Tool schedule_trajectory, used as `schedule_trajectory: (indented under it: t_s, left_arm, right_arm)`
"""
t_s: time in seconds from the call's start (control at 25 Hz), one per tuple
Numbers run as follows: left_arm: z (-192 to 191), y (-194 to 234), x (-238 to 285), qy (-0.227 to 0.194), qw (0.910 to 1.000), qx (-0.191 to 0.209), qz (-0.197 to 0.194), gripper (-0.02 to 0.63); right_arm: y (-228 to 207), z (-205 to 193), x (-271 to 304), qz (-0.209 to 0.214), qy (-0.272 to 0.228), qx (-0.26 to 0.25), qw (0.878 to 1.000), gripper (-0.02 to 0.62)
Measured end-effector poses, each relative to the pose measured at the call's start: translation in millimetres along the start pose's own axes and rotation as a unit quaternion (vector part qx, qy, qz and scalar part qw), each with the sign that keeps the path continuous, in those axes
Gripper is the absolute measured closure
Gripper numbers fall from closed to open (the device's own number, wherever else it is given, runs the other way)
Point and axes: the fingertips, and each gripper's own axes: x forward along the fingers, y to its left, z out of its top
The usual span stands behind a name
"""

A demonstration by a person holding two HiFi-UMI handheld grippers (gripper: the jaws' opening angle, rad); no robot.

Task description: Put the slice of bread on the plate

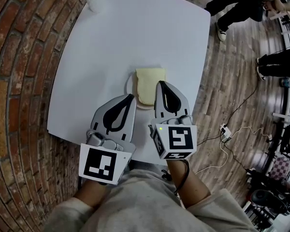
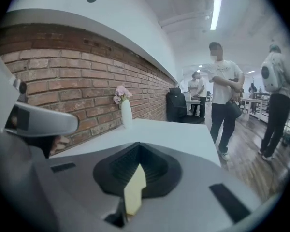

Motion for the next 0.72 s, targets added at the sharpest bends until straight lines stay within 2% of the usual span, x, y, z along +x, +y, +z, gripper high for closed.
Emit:
schedule_trajectory:
  t_s: [0.32,0.72]
  left_arm:
    - [2.6,-8.7,-5.9,-0.005,1.0000,0.006,-0.006,0.597]
    - [10.3,-24.2,-20.8,-0.017,0.9997,0.013,-0.013,0.597]
  right_arm:
    - [15.8,43.0,-38.0,0.011,-0.053,0.000,0.999,0.589]
    - [41.4,56.2,-80.3,0.034,-0.084,-0.045,0.995,0.589]
